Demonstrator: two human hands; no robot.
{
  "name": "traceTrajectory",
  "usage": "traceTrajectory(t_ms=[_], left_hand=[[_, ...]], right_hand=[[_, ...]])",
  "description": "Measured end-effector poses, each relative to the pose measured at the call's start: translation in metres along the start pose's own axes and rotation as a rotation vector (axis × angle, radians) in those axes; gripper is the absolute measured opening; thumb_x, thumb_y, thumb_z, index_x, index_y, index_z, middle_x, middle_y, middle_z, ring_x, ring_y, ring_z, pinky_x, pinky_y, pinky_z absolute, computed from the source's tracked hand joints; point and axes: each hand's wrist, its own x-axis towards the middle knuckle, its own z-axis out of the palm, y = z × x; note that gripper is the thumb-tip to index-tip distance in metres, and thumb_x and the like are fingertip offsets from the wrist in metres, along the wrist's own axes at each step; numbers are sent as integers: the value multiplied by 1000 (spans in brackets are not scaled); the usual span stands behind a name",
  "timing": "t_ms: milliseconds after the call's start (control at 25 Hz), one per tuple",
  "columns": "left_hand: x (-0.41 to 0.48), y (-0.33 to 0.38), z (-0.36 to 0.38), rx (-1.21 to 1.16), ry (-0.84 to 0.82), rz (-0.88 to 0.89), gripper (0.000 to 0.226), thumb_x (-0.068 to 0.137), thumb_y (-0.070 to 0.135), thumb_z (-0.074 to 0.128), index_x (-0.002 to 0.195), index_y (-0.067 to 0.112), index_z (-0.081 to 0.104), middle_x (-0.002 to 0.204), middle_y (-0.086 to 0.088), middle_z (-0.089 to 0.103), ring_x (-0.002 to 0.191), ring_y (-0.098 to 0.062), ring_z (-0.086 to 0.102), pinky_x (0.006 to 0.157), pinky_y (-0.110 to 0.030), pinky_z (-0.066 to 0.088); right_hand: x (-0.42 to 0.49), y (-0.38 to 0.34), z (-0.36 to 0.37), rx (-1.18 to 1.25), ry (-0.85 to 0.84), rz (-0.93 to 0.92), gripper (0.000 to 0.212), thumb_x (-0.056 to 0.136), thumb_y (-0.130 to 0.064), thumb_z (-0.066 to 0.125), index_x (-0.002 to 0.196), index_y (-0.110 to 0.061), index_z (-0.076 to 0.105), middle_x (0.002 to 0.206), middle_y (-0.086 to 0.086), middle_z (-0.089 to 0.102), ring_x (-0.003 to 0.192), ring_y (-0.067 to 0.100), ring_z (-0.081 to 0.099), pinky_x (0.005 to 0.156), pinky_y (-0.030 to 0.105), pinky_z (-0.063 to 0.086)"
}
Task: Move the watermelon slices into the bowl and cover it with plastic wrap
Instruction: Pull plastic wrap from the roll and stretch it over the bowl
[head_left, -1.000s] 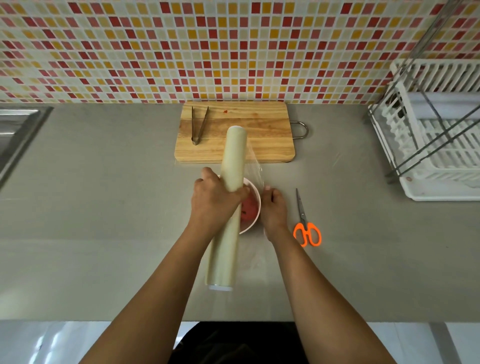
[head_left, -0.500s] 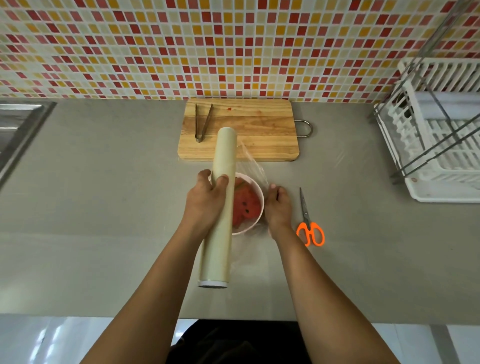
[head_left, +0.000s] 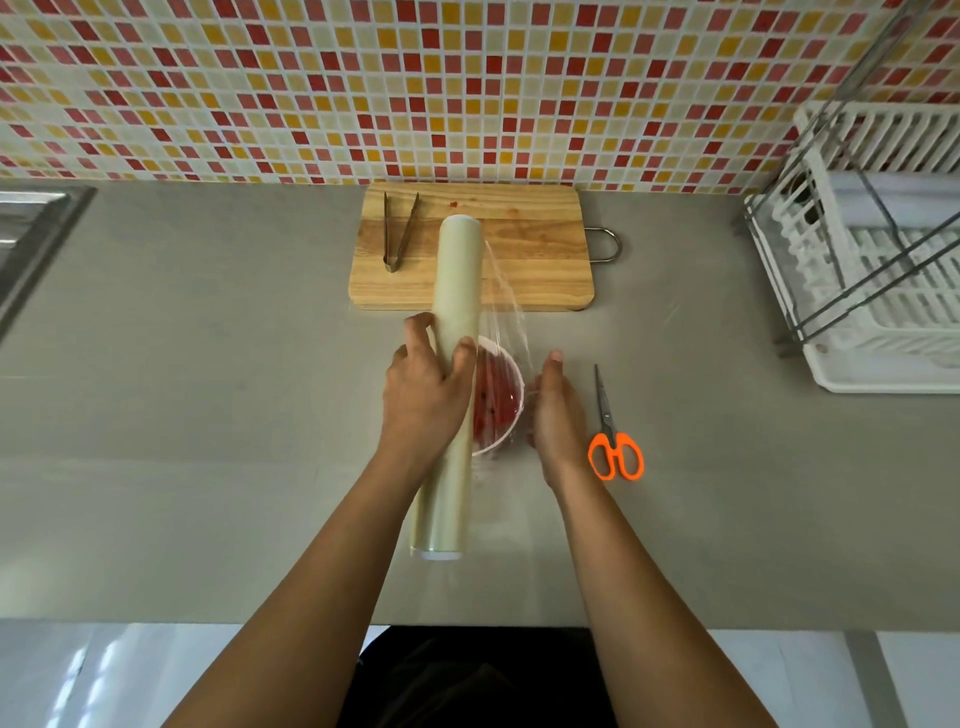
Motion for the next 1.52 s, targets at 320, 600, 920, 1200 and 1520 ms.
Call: traceTrajectory(t_ms=[320,600,920,1200,1520], left_hand=[[-1,1,-4,-67,-34,-74,42,91,44,45,125,20,38,105,-10,62,97,-31,60,78,-36,46],[-14,0,0,-27,52,5,46,80,52,62,104,18,42,92,0,61,83,-18,57,60,-22,40],[-7,-3,-21,-112,-6,-75,35,92,45,46,114,21,59,89,7,61,91,-21,58,75,-33,42],[-2,-4,-20,-8,-72,-132,60,85,60,48,124,15,40,98,-2,54,91,-25,54,74,-32,39],[6,-10,-26,50,-62,-165,46,81,56,58,92,11,54,76,6,54,83,-24,57,62,-30,38]], right_hand=[[-4,5,3,-19,156,-154,33,95,-36,36,66,-22,40,62,-6,49,59,9,46,52,15,37],[-2,19,-3,140,185,-245,32,94,-38,40,63,-34,42,56,-12,42,56,10,40,62,34,37],[10,20,6,12,127,-284,32,93,-31,48,64,-19,49,59,-5,49,57,5,42,54,17,35],[14,24,9,113,102,-155,31,91,-38,48,70,-16,55,68,6,54,67,19,46,64,33,39],[19,26,12,132,134,-147,34,91,-39,47,69,-14,52,67,6,50,65,19,44,63,34,38]])
